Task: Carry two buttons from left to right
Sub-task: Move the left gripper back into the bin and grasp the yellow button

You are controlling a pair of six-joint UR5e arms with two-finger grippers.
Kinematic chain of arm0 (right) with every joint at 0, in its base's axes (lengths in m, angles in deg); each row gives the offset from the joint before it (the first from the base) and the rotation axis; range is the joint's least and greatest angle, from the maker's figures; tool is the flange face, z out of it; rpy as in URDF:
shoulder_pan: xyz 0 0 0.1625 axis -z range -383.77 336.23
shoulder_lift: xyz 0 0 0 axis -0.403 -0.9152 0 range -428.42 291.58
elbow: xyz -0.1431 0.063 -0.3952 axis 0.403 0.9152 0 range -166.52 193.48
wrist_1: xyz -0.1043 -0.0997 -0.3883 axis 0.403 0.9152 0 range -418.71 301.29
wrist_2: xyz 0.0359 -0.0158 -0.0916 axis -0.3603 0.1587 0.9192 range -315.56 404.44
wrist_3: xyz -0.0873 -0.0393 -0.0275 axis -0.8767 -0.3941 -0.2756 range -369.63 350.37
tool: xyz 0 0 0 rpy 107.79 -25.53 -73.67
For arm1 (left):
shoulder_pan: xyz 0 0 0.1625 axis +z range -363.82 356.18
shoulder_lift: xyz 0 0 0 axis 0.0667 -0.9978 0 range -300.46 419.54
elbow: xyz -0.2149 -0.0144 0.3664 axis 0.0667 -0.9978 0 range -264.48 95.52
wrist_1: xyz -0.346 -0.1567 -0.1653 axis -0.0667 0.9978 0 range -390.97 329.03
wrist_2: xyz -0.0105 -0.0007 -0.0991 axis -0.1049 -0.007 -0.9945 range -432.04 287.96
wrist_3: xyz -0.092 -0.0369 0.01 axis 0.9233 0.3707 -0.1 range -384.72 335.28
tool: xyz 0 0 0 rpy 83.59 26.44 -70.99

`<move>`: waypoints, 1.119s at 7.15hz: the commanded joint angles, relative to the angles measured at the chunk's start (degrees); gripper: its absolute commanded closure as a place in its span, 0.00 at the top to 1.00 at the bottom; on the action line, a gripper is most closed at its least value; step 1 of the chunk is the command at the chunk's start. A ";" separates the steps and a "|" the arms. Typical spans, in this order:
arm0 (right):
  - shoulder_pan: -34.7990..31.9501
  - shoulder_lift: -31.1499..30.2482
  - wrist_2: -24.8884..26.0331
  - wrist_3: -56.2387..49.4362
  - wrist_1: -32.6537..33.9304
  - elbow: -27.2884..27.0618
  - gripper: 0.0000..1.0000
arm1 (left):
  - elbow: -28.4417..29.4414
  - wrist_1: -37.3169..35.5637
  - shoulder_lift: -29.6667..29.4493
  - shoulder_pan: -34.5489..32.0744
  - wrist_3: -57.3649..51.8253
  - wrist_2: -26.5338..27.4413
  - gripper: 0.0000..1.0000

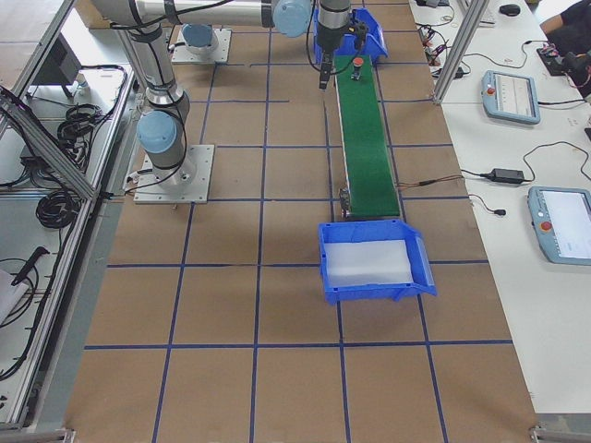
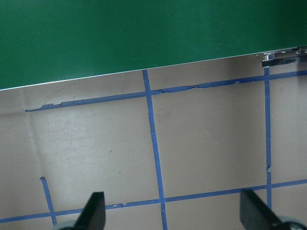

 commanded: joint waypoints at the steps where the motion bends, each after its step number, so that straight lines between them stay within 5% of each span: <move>1: 0.00 0.00 0.00 0.00 -0.09 0.00 1.00 | -0.55 -0.81 0.22 0.08 -0.07 -4.23 1.00; 4: 0.00 0.00 0.00 0.09 0.00 -0.61 1.00 | -1.07 -9.66 -1.69 -0.18 -0.41 -6.26 0.98; 7: 0.09 0.00 0.00 0.18 0.26 -0.62 1.00 | -1.16 -10.13 -3.90 -0.18 2.12 -5.99 0.95; 8: 0.00 0.00 0.00 0.18 0.26 -0.62 1.00 | -1.16 -10.05 -3.90 -0.18 1.96 -5.99 0.82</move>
